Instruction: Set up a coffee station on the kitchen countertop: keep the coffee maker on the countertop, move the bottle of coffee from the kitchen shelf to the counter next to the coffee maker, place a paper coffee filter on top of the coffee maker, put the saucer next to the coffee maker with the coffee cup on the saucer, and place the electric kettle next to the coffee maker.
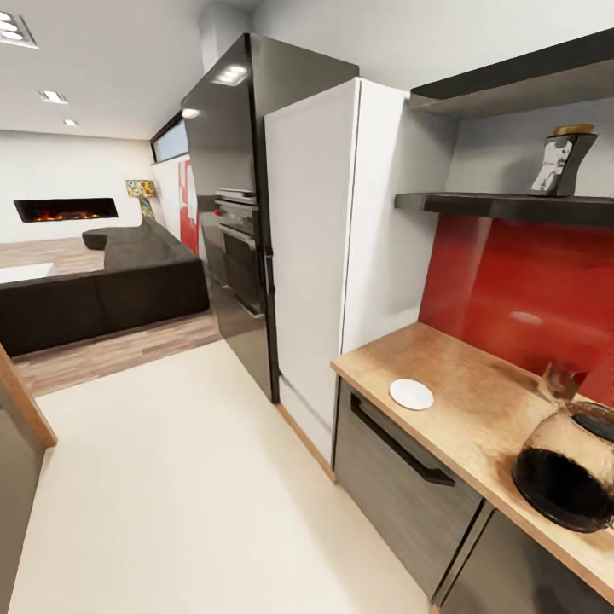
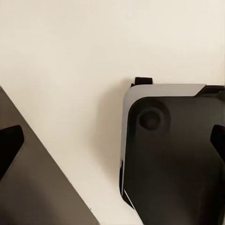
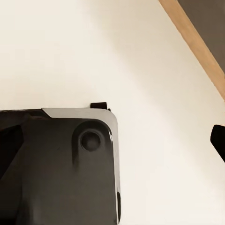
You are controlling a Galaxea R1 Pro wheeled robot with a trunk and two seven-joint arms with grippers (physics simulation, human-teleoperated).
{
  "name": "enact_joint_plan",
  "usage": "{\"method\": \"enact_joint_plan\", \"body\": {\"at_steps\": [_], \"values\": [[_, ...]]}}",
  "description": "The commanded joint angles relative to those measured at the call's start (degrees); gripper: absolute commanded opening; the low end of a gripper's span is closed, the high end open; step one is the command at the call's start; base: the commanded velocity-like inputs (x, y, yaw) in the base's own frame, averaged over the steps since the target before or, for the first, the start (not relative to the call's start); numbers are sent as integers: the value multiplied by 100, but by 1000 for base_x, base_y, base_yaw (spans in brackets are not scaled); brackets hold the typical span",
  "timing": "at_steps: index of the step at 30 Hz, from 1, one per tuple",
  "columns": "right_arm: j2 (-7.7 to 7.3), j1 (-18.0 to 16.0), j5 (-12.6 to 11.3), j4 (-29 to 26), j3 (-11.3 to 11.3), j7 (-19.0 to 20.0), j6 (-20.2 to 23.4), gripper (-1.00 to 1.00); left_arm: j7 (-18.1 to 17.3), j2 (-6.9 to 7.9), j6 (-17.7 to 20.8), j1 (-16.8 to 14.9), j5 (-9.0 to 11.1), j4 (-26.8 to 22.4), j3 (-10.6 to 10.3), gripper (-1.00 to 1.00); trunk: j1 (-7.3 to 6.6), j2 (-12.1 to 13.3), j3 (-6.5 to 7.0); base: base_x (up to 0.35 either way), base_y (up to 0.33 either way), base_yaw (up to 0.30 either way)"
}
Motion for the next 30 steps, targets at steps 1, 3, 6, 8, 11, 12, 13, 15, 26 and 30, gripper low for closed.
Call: {"method": "enact_joint_plan", "body": {"at_steps": [1,3,6,8,11,12,13,15,26,30], "values": [[3,-3,7,-2,-31,7,-16,100,3,-2,-22,-5,33,11,-44,100,5,-11,-12,176,293,-266],[-1,-2,7,-2,-31,7,-16,100,3,-2,-22,-5,31,11,-42,100,5,-11,-12,175,294,-266],[-2,-2,7,-2,-31,7,-16,100,2,-2,-22,-5,29,12,-40,100,5,-11,-12,186,292,-266],[-5,-1,5,-2,-31,7,-16,100,0,-2,-22,-5,29,12,-40,100,5,-11,-12,233,263,-266],[-5,-1,5,-2,-31,7,-16,100,1,-2,-22,-5,29,12,-40,100,5,-11,-12,269,231,-266],[-6,-1,4,-2,-31,7,-16,100,-1,-2,-22,-5,29,12,-40,100,5,-11,-12,285,206,-267],[-6,-1,5,-2,-31,7,-16,100,-3,-2,-22,-5,29,10,-40,100,5,-11,-12,292,191,-267],[-6,-1,3,-2,-31,7,-16,100,-2,-2,-22,-5,29,11,-41,100,5,-11,-12,300,168,-267],[-6,-1,5,0,-31,7,-16,100,0,5,-22,-5,29,12,-39,100,5,-11,-12,315,55,-267],[-6,-2,7,-2,-31,7,-16,100,1,7,-22,-5,29,12,-39,100,5,-11,-12,318,1,-267]]}}
